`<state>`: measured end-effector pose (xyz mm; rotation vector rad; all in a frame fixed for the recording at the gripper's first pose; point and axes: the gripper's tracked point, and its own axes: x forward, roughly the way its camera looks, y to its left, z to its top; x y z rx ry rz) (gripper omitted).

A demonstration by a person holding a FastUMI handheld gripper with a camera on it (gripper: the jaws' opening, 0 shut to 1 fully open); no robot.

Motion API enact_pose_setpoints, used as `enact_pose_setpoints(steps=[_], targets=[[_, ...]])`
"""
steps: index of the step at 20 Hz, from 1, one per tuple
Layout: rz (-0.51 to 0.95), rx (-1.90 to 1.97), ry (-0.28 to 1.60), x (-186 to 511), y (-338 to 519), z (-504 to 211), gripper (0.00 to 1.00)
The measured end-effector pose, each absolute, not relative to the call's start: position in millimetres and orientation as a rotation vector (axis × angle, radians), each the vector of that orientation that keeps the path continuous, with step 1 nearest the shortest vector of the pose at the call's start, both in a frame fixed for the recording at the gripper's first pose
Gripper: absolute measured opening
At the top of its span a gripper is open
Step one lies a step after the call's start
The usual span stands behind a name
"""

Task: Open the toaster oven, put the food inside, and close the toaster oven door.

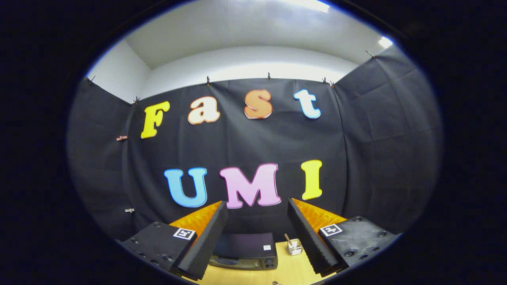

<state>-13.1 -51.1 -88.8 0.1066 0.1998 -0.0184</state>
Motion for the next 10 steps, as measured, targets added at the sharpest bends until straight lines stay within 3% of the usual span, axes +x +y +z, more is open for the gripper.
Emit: enact_pose_setpoints(steps=[10], targets=[[-0.065, -0.005, 0.084, -50.8, -86.1, -23.8, 0.97]])
